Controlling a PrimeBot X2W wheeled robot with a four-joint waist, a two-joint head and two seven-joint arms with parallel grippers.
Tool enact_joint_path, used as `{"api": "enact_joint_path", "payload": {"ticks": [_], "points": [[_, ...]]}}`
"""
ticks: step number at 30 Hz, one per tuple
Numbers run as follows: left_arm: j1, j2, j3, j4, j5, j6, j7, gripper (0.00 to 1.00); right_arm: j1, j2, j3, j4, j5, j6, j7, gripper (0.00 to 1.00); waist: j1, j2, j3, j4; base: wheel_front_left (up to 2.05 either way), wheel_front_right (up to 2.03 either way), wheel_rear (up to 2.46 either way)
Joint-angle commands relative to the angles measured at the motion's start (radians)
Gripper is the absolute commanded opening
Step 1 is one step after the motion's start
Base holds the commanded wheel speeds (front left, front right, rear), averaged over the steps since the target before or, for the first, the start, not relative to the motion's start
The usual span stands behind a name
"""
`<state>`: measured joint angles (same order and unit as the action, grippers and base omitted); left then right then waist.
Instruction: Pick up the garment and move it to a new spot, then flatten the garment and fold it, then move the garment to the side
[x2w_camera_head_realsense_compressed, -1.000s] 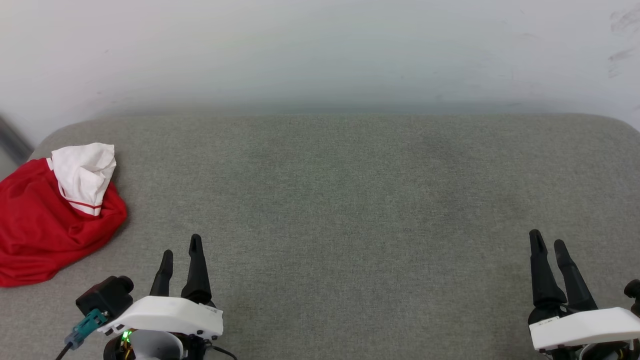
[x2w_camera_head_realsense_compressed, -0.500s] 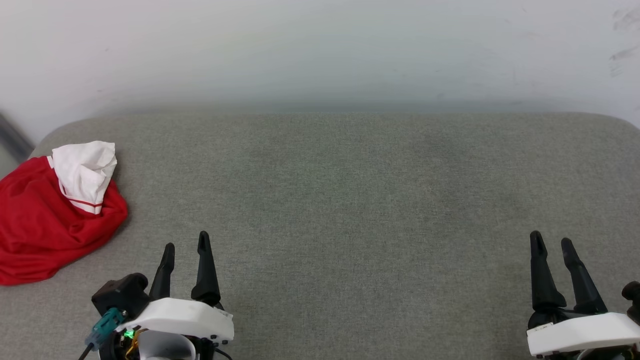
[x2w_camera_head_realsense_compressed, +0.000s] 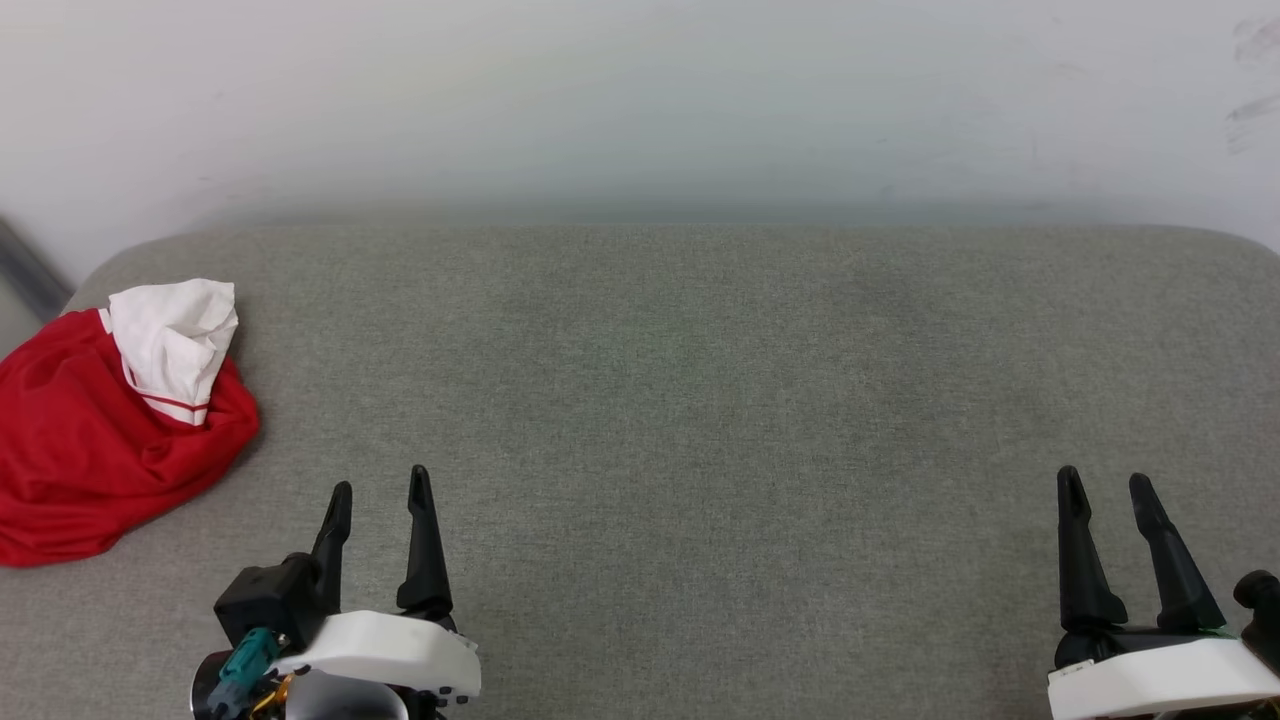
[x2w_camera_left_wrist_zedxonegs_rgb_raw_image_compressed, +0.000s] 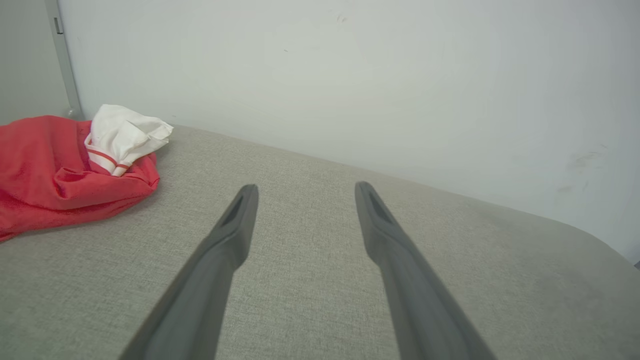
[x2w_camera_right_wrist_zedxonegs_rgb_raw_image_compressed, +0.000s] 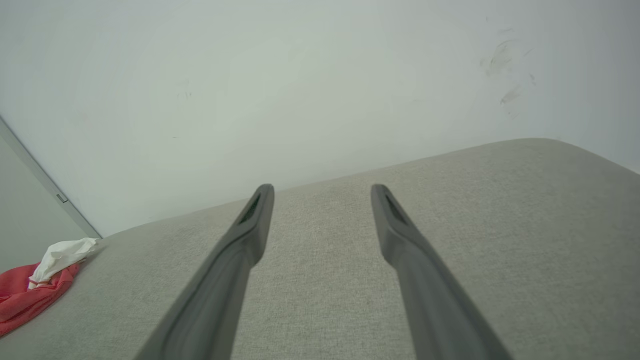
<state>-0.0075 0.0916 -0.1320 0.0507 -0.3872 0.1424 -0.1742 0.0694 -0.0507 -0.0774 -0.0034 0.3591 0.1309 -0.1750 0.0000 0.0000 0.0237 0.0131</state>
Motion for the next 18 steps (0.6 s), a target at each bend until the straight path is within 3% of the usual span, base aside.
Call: {"api": "enact_joint_path", "payload": {"ticks": [1, 18], "points": [[0.001, 0.007, -0.005, -0.011, 0.029, 0.007, -0.01, 1.0, 0.005, 0.0, 0.001, -0.017, -0.025, 0.0, -0.009, 1.0, 0.0, 0.0, 0.0, 0.0, 0.0, 0.0, 0.0], [0.017, -0.009, -0.01, -0.013, 0.167, -0.013, -0.047, 1.0, 0.031, 0.0, -0.003, -0.037, -0.144, 0.0, -0.047, 1.0, 0.0, 0.0, 0.007, 0.0, 0.0, 0.0, 0.0]]}}
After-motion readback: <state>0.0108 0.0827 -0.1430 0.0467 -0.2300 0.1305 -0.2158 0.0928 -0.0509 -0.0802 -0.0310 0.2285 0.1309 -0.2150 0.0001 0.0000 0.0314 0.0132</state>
